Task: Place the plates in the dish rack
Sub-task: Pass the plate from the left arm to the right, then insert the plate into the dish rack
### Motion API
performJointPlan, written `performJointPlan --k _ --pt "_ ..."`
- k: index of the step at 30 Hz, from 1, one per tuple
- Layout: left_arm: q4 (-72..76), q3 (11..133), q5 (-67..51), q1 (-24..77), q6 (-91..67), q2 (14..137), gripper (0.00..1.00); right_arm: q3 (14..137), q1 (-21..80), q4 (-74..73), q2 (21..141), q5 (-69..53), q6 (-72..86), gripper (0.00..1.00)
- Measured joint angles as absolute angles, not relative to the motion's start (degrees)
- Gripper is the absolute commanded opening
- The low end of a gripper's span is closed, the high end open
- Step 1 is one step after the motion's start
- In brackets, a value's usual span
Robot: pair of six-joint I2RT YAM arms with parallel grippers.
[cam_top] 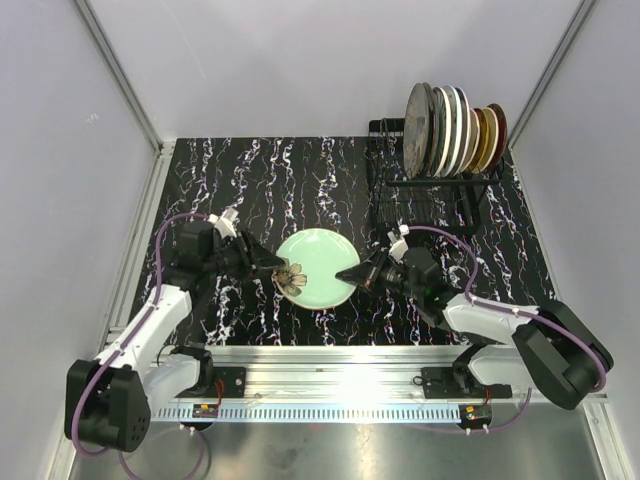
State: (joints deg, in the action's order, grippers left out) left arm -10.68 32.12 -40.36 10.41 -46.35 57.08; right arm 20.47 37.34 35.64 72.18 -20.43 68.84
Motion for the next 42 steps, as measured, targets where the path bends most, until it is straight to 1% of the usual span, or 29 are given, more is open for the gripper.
performJointPlan --k 8,11,14,15,16,18,19,24,27,30,33,36,38,42 --pt "-11.03 32.58 -40.14 10.41 -43.79 59.59 0.56 20.45 37.36 32.53 70.65 -20.56 67.72 0.0" --pt "-12.23 34.57 -39.94 10.46 -42.5 60.86 0.64 20.47 37.36 29.56 69.28 -20.51 66.63 0.0" --pt "-14.7 39.16 -39.16 10.46 -40.66 61.87 0.8 22.52 37.45 19.51 65.28 -19.42 62.54 0.0" --pt "-15.49 41.21 -38.79 10.46 -39.97 62.22 0.83 23.86 37.5 15.35 63.68 -18.46 60.64 0.0" --pt "-16.12 42.98 -38.52 10.46 -39.4 62.54 0.9 25.61 37.52 10.92 61.95 -17.28 58.35 0.0" --pt "-17.45 47.88 -37.63 10.46 -38.0 63.55 0.94 29.8 37.52 2.72 59.2 -14.28 54.15 0.0" --pt "-17.93 49.87 -37.28 10.46 -37.65 63.96 0.99 32.62 37.52 -1.63 57.82 -12.56 51.7 0.0" --pt "-20.88 60.03 -32.8 10.61 -34.35 66.67 0.99 43.53 37.5 -13.85 55.0 -6.26 43.13 0.0" --pt "-24.8 65.65 -25.87 11.14 -30.79 67.66 0.99 48.62 37.52 -19.2 54.94 -3.31 38.94 0.0" --pt "-26.92 68.2 -18.52 11.46 -27.11 66.96 0.99 54.63 37.52 -25.63 55.83 0.25 34.44 0.0" --pt "-27.83 67.55 -13.26 11.6 -24.4 65.47 0.99 64.62 37.5 -32.38 59.61 4.21 29.85 0.0" --pt "-26.63 63.22 -10.0 11.62 -22.22 63.02 0.99 76.93 37.5 -36.12 65.36 7.97 25.58 0.0" --pt "-27.05 60.23 -8.91 11.64 -21.21 62.17 0.99 83.77 37.52 -36.56 68.71 9.96 23.31 0.0" --pt "-27.81 57.93 -8.78 11.64 -20.67 62.35 0.99 97.84 37.52 -38.0 75.55 14.5 18.87 0.0"
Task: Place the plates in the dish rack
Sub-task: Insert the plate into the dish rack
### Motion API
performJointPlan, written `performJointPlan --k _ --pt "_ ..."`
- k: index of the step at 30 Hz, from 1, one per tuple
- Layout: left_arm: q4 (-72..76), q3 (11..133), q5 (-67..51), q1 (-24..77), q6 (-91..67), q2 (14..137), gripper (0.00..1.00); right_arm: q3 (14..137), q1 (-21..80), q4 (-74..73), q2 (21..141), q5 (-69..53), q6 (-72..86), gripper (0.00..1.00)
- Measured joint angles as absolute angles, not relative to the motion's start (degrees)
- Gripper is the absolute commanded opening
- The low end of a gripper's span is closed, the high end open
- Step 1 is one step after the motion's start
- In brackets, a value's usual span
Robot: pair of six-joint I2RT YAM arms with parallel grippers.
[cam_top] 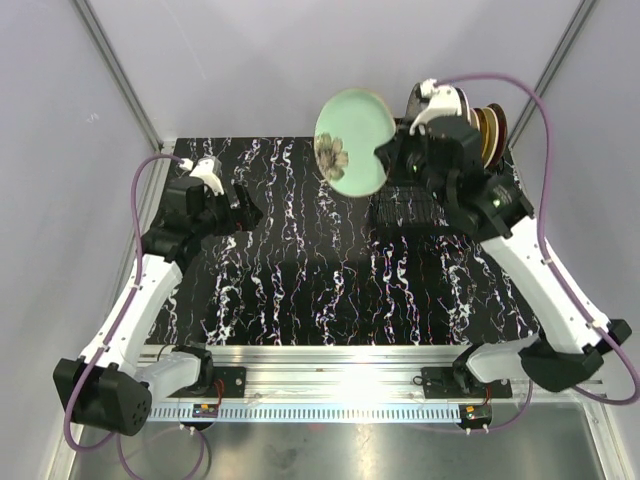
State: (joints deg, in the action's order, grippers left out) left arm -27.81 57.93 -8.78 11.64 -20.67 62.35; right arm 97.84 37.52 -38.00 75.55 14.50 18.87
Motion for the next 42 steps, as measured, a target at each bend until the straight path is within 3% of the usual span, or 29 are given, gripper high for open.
performJointPlan --k 3,14,30,42 --pt "-27.24 57.71 -9.26 11.7 -20.71 62.17 0.99 107.94 37.52 -39.64 81.21 19.07 15.22 0.0" --pt "-26.41 57.63 -10.94 11.7 -20.84 61.19 0.99 124.6 37.54 -39.97 93.01 34.61 2.37 0.0" --pt "-25.98 57.52 -13.76 11.81 -21.45 61.17 0.99 125.49 43.13 -27.83 101.89 53.76 -22.39 0.0" --pt "-25.98 57.49 -14.85 12.08 -21.45 61.17 0.99 125.05 43.18 -24.77 103.7 59.07 -27.79 0.0"
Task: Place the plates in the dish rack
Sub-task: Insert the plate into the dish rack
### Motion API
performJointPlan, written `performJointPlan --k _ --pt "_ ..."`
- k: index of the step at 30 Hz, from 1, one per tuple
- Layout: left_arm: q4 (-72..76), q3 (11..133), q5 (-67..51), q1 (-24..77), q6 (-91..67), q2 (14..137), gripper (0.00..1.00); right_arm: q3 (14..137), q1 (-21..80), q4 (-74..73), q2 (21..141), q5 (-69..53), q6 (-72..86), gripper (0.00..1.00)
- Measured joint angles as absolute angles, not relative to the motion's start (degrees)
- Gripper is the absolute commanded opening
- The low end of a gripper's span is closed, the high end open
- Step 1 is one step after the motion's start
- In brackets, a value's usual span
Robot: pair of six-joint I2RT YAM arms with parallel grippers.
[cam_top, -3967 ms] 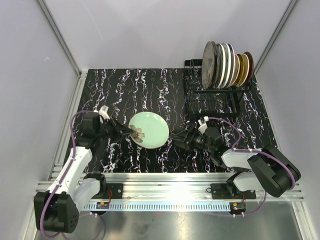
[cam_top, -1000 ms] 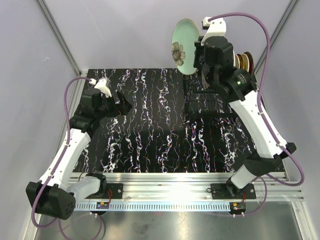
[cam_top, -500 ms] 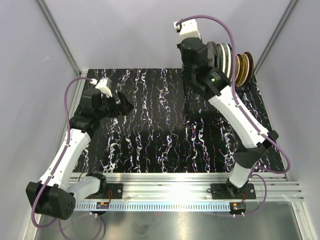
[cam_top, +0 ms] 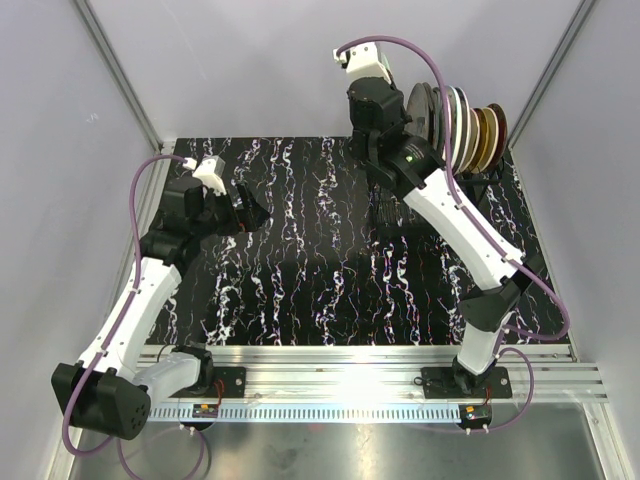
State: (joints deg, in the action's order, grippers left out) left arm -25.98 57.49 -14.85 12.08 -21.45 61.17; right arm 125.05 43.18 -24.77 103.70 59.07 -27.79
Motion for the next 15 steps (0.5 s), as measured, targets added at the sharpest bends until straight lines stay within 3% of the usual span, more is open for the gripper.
performJointPlan --k 15 --pt "-26.0 57.49 -15.22 12.45 -21.47 61.17 0.99 117.97 38.61 -29.45 103.68 58.3 -19.11 0.0"
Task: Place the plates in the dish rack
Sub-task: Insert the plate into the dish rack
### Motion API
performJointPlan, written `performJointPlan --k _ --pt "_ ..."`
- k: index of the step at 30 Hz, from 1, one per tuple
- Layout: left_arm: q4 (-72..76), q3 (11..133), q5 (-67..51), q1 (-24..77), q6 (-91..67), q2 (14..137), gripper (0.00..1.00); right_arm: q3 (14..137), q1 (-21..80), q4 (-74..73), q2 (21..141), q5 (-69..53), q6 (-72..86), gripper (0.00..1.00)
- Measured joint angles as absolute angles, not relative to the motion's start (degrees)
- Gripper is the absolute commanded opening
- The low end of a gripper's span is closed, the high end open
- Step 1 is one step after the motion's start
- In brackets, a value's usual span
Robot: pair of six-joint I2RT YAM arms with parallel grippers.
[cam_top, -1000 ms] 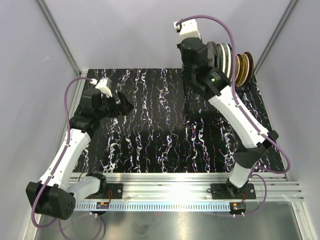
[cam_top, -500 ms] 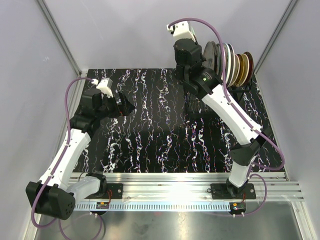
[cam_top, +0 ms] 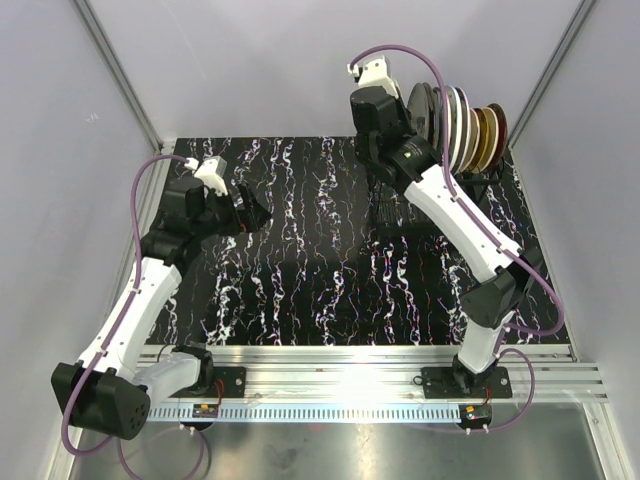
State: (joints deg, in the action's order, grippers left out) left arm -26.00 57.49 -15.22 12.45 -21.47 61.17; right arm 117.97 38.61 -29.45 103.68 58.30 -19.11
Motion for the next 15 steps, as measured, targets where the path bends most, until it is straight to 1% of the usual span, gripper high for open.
performJointPlan --k 15 --pt "-26.0 57.49 -15.27 12.73 -21.5 61.17 0.99 112.81 35.99 -31.94 103.68 55.83 -13.26 0.0"
